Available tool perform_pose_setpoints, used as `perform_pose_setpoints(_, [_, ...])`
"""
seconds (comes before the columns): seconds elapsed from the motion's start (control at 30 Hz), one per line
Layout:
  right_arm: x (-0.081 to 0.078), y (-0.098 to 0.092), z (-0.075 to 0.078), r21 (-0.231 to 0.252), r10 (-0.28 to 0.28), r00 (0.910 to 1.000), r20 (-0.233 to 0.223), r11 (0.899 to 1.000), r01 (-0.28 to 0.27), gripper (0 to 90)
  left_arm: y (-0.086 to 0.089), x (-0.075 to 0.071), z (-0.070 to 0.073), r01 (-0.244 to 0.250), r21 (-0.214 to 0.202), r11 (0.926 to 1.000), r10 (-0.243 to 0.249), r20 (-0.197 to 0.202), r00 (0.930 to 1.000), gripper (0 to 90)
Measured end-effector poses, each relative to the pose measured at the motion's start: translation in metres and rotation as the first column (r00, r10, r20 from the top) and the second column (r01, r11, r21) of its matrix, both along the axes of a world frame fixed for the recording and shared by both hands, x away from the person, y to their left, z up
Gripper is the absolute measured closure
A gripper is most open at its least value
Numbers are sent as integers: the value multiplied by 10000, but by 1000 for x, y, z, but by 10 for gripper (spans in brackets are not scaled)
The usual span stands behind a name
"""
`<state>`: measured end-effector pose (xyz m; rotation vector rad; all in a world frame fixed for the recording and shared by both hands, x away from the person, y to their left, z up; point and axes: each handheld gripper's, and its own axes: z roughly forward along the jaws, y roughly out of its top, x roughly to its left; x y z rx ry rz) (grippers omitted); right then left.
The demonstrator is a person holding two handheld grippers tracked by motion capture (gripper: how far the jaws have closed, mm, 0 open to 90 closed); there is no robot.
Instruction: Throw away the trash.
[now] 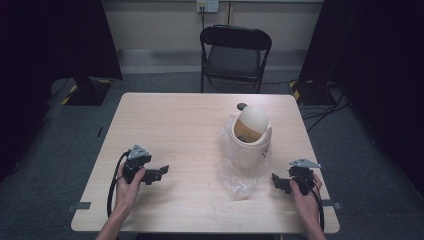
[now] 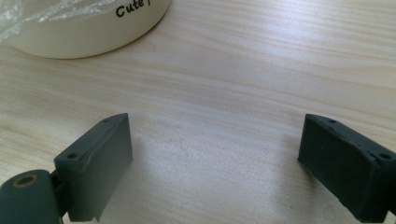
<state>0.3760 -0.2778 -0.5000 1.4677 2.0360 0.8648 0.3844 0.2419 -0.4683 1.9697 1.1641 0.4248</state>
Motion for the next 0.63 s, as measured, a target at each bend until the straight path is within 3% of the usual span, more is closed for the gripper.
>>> perform_pose_setpoints(0.1, [0, 0, 0, 2, 0, 10000, 1, 10000, 0, 89, 5, -2, -8, -271, 342, 9990, 277, -191, 9994, 163])
perform_pose_setpoints(0.23, [0, 0, 0, 1, -2, 10000, 1, 10000, 2, 89, 9, -6, -19, -528, 993, 9937, 544, -134, 9984, 167])
perform_pose_setpoints(0.3, [0, 0, 0, 0, 0, 10000, 2, 10000, 0, 89, 12, -7, -24, -485, 1072, 9931, 515, -256, 9983, 167])
perform_pose_setpoints(0.33, [0, 0, 0, 0, -1, 10000, 2, 10000, 1, 89, 13, -7, -26, -700, 907, 9934, 725, -246, 9971, 167])
perform_pose_setpoints(0.43, [0, 0, 0, -1, -2, 10000, 0, 10000, 2, 89, 14, -5, -29, -875, 949, 9916, 901, -241, 9956, 167])
perform_pose_setpoints(0.63, [0, 0, 0, -3, 0, 10000, 2, 10000, 0, 89, 14, -7, -33, -827, 1098, 9905, 821, 96, 9966, 151])
